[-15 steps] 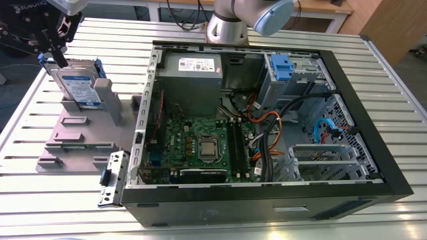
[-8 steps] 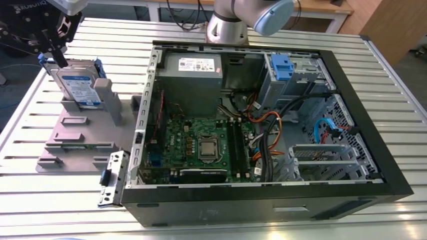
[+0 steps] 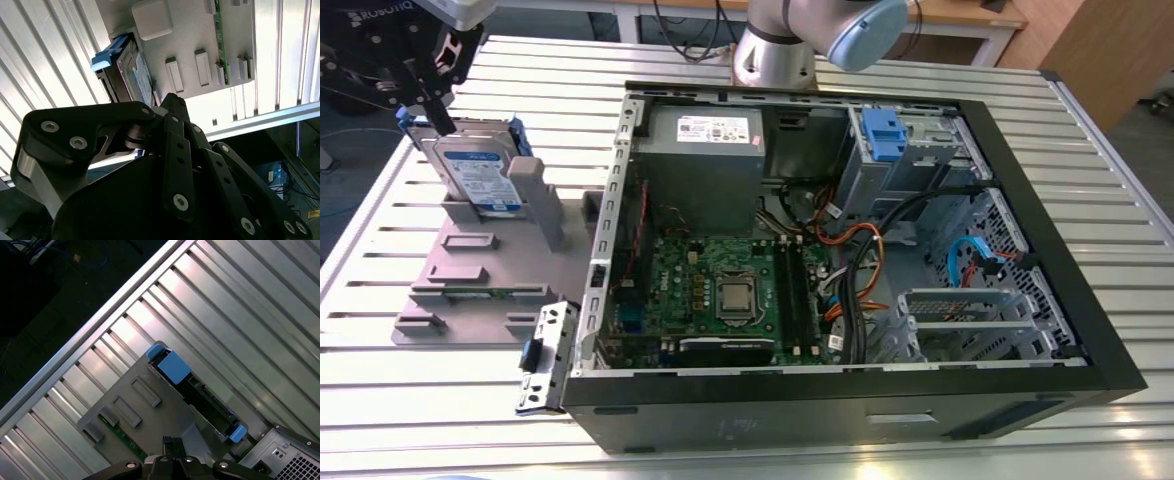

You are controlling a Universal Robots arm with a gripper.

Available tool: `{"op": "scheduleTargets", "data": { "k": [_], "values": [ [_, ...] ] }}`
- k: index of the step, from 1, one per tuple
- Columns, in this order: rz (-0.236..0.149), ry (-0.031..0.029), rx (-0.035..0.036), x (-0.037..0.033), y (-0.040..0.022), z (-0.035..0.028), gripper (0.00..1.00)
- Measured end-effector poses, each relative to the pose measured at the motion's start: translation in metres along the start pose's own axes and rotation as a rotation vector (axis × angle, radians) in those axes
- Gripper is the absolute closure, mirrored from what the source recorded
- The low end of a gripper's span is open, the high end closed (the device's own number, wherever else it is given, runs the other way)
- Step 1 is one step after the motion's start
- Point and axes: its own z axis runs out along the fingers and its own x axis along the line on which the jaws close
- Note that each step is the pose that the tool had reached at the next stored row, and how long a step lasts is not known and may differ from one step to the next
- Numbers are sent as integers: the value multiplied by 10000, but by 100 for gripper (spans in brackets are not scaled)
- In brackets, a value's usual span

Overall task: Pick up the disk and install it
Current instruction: 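Pick up the disk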

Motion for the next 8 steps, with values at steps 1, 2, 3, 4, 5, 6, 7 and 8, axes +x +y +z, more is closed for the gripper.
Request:
{"op": "scheduleTargets", "data": {
  "k": [1, 2, 3, 4, 5, 6, 7, 8],
  "values": [
    [-11, 0, 0, 0, 0, 0, 89],
    [-21, 0, 0, 0, 0, 0, 89],
    [-30, 0, 0, 0, 0, 0, 89],
    [-40, 0, 0, 0, 0, 0, 89],
    [-49, 0, 0, 0, 0, 0, 89],
    [-58, 1, 0, 0, 0, 0, 89],
    [-67, 1, 0, 0, 0, 0, 89],
    [-75, 1, 1, 0, 0, 0, 89]
  ]
}}
